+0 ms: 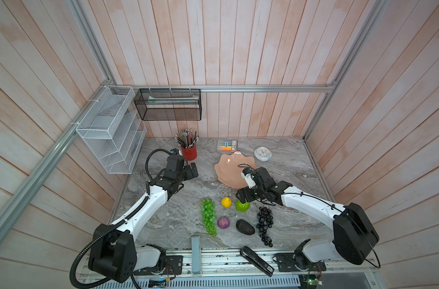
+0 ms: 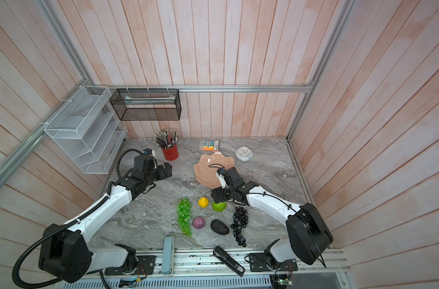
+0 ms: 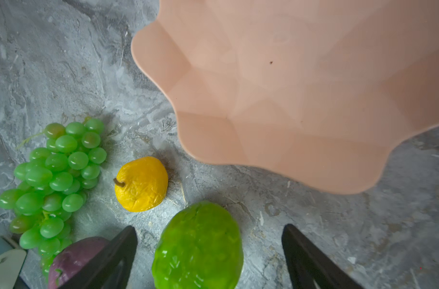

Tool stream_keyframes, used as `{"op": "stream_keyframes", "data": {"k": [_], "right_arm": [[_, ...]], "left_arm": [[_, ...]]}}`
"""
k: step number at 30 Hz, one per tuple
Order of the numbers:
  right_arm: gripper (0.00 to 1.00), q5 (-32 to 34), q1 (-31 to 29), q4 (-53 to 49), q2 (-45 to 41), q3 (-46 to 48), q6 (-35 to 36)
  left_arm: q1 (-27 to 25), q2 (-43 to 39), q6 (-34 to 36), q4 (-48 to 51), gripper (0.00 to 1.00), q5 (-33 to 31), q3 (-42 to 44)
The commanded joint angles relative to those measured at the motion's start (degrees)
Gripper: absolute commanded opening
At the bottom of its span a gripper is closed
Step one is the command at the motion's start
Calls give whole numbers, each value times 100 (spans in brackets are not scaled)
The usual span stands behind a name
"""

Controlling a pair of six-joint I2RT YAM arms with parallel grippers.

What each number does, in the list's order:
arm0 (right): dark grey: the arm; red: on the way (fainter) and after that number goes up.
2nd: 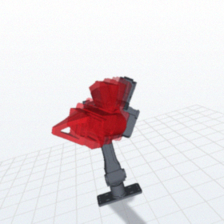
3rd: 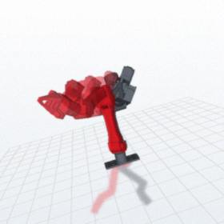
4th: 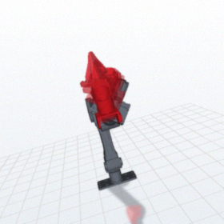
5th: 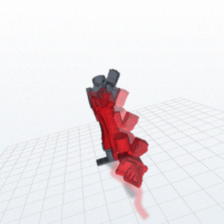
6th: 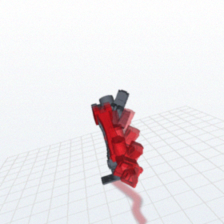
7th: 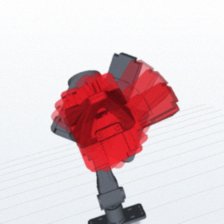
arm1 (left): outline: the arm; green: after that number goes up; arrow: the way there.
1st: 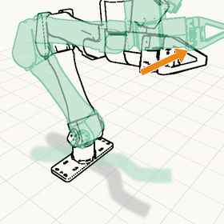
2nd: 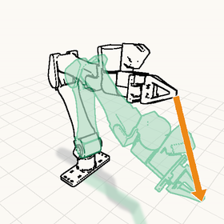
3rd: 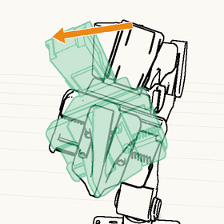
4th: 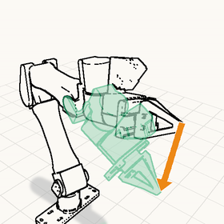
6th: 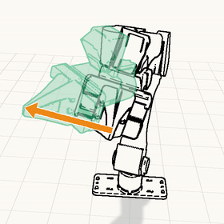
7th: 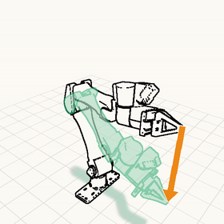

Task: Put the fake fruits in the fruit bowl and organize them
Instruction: 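Move the right gripper down onto the green custard-apple while the left arm rises, then close the right gripper on the green custard-apple and lift it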

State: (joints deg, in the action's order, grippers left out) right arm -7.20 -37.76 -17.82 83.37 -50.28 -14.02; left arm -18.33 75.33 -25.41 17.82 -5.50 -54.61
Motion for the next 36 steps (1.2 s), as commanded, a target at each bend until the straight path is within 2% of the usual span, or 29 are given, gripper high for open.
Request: {"op": "stream_keyframes", "data": {"k": [1, 5, 12, 20, 29, 36], "right_arm": [[92, -176, -61, -178, 223, 0, -100], [92, -74, -156, -378, 474, -28, 3], [92, 148, -254, -113, 729, 63, 154], [86, 102, -265, -42, 908, 162, 138], [60, 70, -263, -37, 718, 265, 163], [53, 96, -250, -160, 126, 158, 128]], "left_arm": [[5, -87, -166, -18, 100, 277, -135], [1, -278, -174, -121, 100, 248, 67], [5, -355, -61, -130, 100, 137, 170], [12, -396, -114, -139, 100, 121, 245], [14, -438, -184, -157, 100, 50, 346], [14, -532, -329, 55, 100, -30, 328]]}}
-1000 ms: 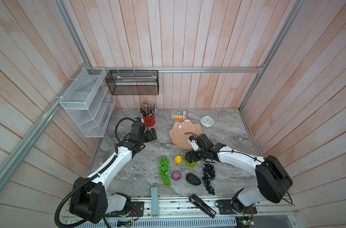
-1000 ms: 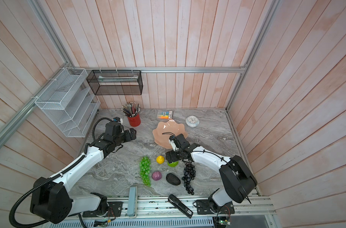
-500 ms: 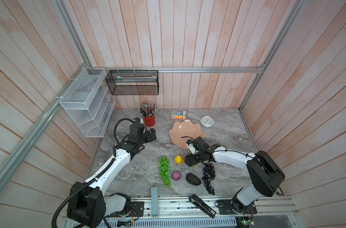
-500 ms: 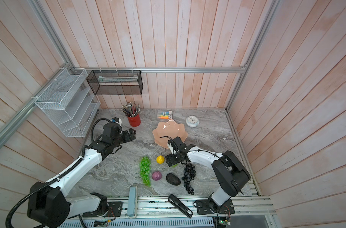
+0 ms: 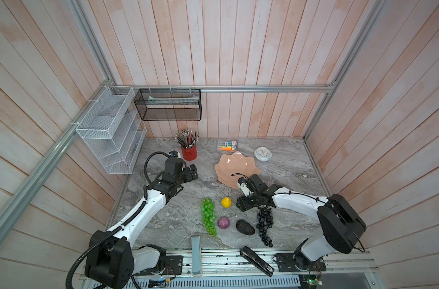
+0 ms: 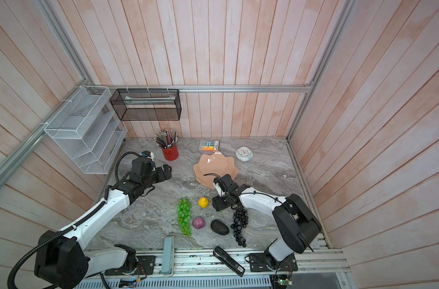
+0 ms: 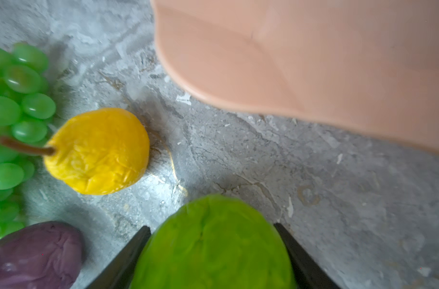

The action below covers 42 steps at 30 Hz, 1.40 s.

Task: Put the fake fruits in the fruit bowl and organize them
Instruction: 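Close the right gripper on the green custard-apple and lift it, then carry the green fruit over the peach bowl and release it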

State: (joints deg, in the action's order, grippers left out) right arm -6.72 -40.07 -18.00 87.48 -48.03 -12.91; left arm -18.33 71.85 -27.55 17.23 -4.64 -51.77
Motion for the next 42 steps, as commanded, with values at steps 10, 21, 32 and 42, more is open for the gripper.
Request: {"op": "stream_keyframes", "data": {"k": [10, 21, 32, 42], "right_arm": [[50, -310, 479, -294, -660, -945, 54], [50, -391, 1012, -180, 529, -2357, 549], [51, 382, 1231, -28, 1695, -3677, 674], [51, 191, 1459, -376, 2975, -4568, 969]], "left_arm": [[5, -716, -170, 693, 100, -435, 259], [7, -1115, -322, 844, 100, -370, 611], [13, -1195, -403, 563, 100, -99, 764], [5, -1003, -688, 573, 100, 236, 824]]}}
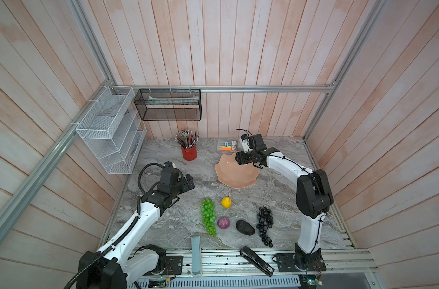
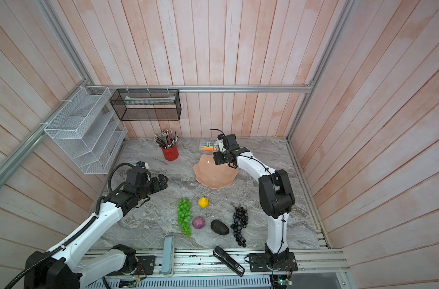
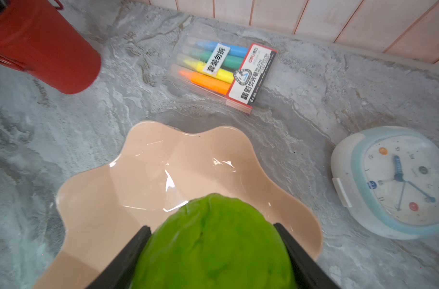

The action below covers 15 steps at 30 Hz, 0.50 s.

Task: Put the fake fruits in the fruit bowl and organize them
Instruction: 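Carry the green fruit over the peach bowl and release it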

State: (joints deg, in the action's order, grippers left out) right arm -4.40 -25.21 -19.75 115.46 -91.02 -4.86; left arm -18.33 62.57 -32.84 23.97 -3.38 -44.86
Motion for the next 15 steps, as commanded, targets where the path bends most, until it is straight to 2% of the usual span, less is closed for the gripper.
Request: {"op": "stream_keyframes", "data": {"k": [1, 8, 15], "right_arm": [[51, -17, -28, -230, 275, -310, 169], [52, 23, -16, 31, 613, -252, 188], [52, 75, 25, -119, 986, -566, 289]], "left_arm": [[5, -74, -156, -115, 100, 109, 126], [5, 63, -14, 56, 100, 83, -121], [5, 10, -3, 137, 100, 83, -155]]}}
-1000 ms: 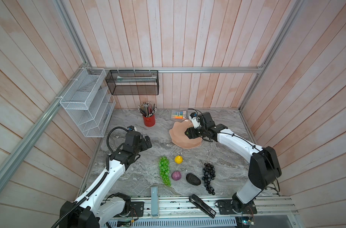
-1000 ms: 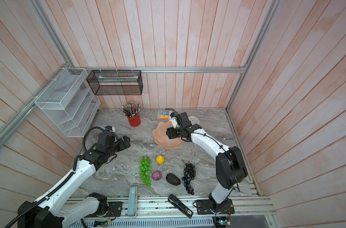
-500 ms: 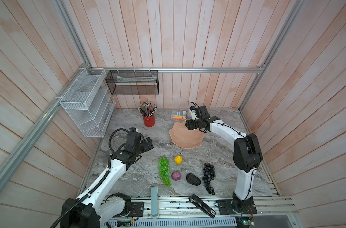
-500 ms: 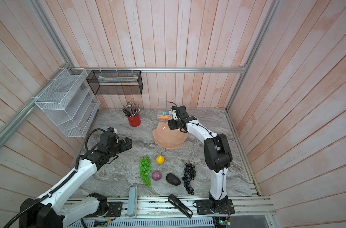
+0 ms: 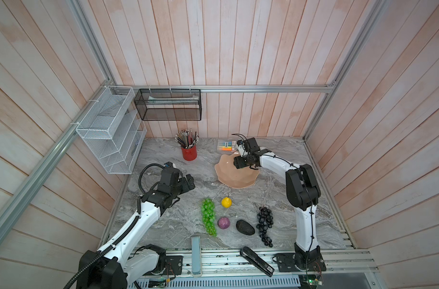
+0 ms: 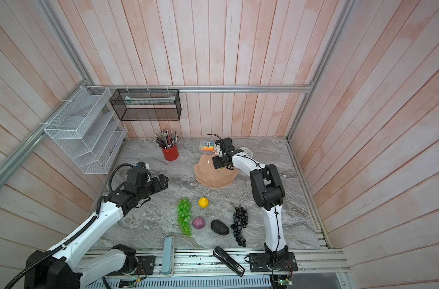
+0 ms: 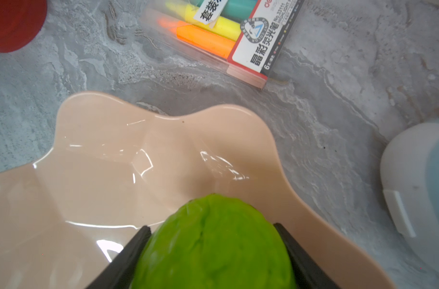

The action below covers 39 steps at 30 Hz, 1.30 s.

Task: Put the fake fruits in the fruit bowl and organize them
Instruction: 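Carry the green fruit over the peach bowl and release it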

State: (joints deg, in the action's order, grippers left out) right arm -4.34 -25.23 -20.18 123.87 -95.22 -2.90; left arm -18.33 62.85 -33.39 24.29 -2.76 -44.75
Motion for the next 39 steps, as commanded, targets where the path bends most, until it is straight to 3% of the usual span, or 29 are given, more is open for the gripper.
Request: {"op": "stream_keyframes", "data": {"k": [1, 12, 31, 39], "right_arm": [[53, 78, 23, -36, 160, -127, 95], [57, 69, 14, -108, 401, -291, 78], [90, 380, -122, -91, 127, -178, 292], [91, 529, -121, -240, -407, -109, 397]], "left_arm": [[5, -19, 35, 94, 100, 17, -166], [5, 36, -13, 44, 100, -5, -174], [5, 263, 126, 243, 100, 242, -403], [-4, 745, 401, 713, 100, 773, -859]]}}
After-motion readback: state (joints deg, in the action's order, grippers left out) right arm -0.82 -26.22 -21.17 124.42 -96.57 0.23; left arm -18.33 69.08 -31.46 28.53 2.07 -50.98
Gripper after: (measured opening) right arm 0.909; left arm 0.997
